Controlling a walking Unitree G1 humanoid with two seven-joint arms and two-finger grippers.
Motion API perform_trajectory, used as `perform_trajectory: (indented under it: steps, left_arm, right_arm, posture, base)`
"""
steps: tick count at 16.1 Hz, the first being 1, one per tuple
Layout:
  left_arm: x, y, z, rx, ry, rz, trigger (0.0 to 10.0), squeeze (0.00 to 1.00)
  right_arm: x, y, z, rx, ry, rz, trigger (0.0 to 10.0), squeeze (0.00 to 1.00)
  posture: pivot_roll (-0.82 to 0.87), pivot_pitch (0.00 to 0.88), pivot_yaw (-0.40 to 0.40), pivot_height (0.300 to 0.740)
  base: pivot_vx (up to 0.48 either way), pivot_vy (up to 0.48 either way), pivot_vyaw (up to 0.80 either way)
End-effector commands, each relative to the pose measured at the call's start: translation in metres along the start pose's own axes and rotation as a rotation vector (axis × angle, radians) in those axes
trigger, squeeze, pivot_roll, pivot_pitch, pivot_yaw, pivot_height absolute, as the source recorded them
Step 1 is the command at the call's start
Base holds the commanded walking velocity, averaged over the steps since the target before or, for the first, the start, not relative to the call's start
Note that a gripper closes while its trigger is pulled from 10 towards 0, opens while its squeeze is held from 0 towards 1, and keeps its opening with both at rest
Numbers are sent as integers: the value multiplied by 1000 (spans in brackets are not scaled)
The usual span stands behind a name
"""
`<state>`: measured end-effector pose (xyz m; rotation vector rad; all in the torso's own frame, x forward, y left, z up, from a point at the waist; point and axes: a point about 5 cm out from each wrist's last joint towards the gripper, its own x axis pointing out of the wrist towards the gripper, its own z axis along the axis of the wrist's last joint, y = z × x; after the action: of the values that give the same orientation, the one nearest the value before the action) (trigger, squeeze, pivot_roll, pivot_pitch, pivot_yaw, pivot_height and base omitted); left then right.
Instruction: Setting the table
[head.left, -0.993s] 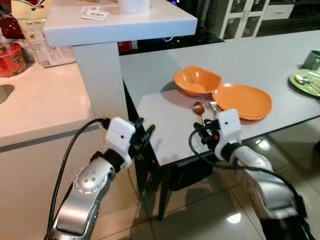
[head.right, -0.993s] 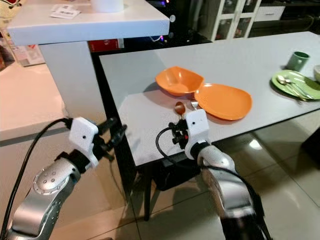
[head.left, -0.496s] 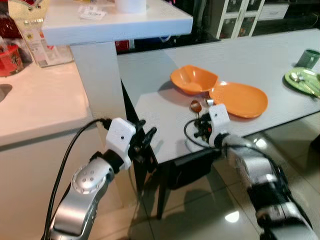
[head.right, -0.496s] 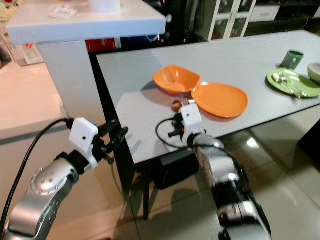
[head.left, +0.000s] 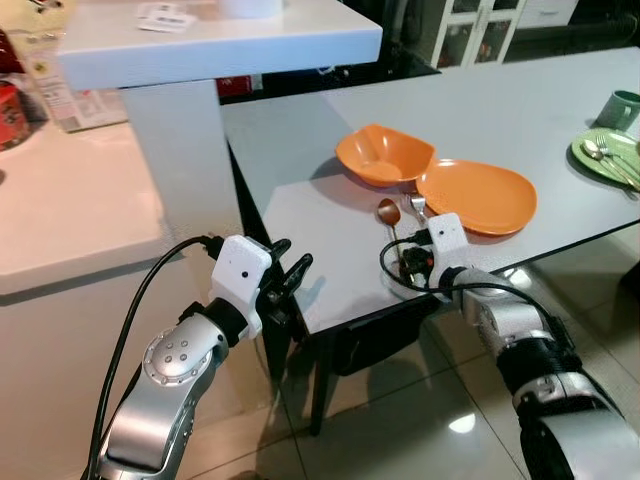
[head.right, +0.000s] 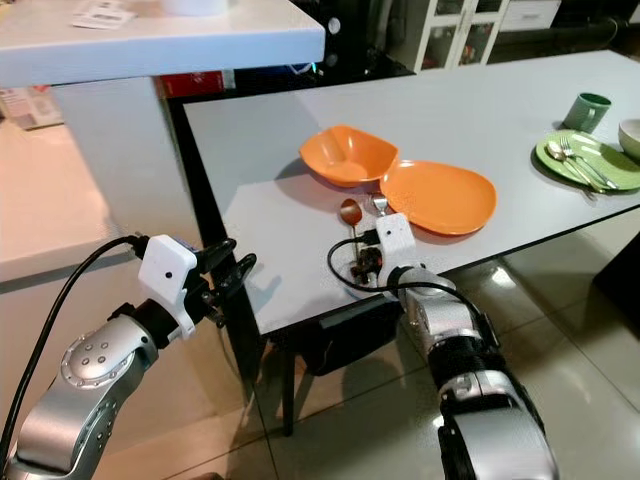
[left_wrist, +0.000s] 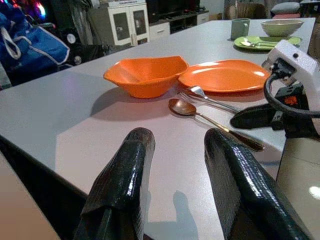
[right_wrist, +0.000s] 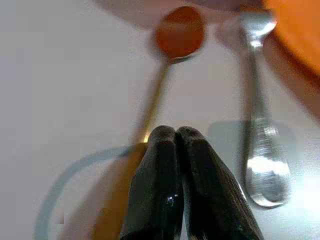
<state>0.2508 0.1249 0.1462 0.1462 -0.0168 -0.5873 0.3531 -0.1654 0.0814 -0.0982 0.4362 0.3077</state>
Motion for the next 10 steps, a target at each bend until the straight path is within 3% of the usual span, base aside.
perform_trajectory:
  steps: [1,5,10]
  left_arm:
    - [2,0,3,12,-4,-9,10000,0]
    - [2,1,4,15,-6,-4,10000,0]
    - [1,1,6,15,-11,-1,10000,0]
  right_arm:
    - [-1,-10,8,2,-33,-40,0,0]
    - [1,-13,16,23,-100,-43,196,0]
    - [1,7,42,57,-273,122,0,0]
  posture:
    - [31,0,-9,740]
    - [31,0,-6,740]
    - [33,0,-10,740]
  base:
    - [0,0,0]
    - [0,0,0]
    - [0,0,0]
